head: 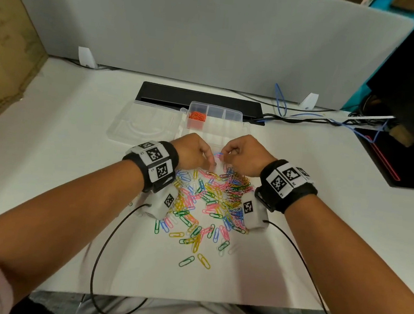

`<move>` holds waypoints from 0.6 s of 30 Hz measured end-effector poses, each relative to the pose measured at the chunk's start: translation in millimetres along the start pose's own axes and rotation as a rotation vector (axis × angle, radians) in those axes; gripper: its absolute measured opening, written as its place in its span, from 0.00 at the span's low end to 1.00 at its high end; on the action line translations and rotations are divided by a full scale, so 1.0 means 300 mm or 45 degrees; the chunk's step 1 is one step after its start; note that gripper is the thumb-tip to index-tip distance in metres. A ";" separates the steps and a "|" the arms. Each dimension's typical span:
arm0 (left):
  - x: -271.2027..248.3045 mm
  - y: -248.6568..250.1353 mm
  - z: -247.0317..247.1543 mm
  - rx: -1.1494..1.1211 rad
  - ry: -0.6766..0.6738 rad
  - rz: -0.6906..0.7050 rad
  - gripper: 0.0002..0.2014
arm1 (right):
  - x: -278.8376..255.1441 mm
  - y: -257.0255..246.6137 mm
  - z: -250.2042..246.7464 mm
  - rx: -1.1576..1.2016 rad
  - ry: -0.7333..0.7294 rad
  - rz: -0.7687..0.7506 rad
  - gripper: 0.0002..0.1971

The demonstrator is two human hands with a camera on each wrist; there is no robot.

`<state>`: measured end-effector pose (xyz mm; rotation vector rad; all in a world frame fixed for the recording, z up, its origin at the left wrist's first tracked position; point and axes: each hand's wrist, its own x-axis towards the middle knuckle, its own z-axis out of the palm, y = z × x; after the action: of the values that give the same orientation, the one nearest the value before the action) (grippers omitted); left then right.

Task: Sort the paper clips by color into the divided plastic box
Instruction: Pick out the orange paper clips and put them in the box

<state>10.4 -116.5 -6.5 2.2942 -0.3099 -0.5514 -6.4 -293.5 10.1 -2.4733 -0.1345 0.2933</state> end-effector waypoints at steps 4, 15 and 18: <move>-0.012 0.029 0.029 0.244 -0.088 0.011 0.04 | -0.002 0.018 -0.015 -0.130 -0.039 0.065 0.11; -0.026 0.010 0.028 0.407 -0.132 -0.027 0.12 | -0.046 0.017 0.018 -0.432 -0.155 -0.030 0.06; -0.046 0.003 0.004 0.327 -0.118 -0.011 0.13 | -0.052 0.021 -0.001 -0.300 -0.091 -0.068 0.08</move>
<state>-2.4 -112.7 -2.5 2.5220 -0.4374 -0.6556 -21.4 -301.3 9.2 -2.6879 -0.2795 0.3611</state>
